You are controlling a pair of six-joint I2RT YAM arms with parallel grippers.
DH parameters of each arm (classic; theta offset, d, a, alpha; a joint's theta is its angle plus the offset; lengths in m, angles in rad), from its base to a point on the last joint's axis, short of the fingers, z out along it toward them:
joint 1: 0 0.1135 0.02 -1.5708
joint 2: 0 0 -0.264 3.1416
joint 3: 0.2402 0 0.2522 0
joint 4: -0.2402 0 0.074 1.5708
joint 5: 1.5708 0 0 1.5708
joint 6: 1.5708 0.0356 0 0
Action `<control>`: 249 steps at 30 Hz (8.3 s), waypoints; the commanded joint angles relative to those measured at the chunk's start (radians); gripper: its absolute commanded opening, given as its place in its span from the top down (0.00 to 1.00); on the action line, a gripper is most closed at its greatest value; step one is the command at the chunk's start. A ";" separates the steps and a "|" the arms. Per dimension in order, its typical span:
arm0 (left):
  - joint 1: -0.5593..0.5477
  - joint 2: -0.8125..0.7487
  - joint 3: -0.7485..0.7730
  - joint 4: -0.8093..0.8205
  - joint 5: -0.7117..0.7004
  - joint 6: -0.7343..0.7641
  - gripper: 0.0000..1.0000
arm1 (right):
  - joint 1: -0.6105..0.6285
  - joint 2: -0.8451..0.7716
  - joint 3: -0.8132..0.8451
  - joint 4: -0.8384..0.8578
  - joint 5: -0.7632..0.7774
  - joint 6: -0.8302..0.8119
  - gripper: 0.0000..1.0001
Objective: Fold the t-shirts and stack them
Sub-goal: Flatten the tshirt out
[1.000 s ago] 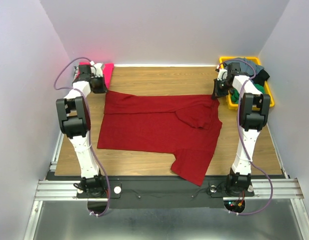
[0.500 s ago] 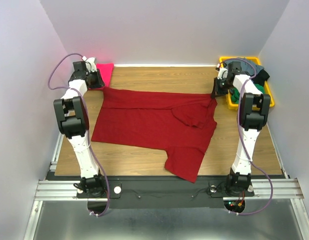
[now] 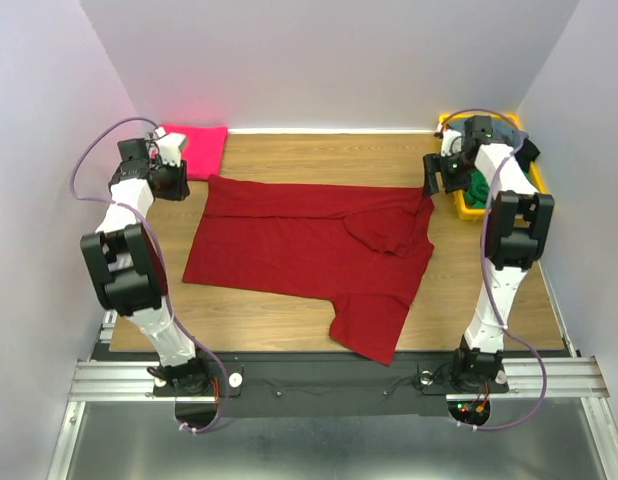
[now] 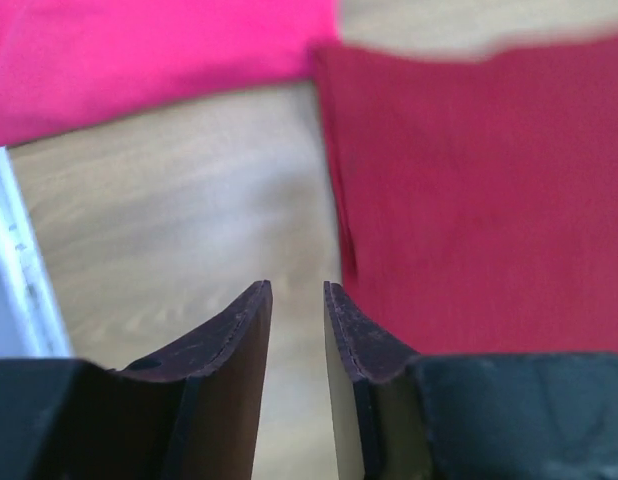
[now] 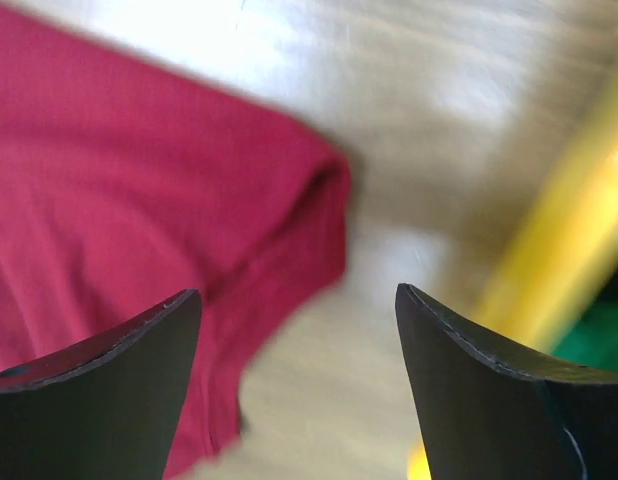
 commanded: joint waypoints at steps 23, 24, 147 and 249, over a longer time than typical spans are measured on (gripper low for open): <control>-0.152 -0.379 -0.631 -0.205 -0.115 0.743 0.76 | 0.318 -0.322 -0.616 -0.087 0.184 -0.354 0.54; -0.163 -0.394 -0.648 -0.213 -0.120 0.751 0.77 | 0.320 -0.318 -0.620 -0.077 0.218 -0.360 0.54; -0.259 0.076 0.183 -0.569 -0.098 0.966 1.00 | 0.229 -0.304 -0.216 -0.099 0.140 -0.363 0.99; -0.265 0.113 0.108 -0.566 -0.094 1.032 0.87 | 0.301 -0.238 -0.226 -0.161 0.191 -0.308 0.99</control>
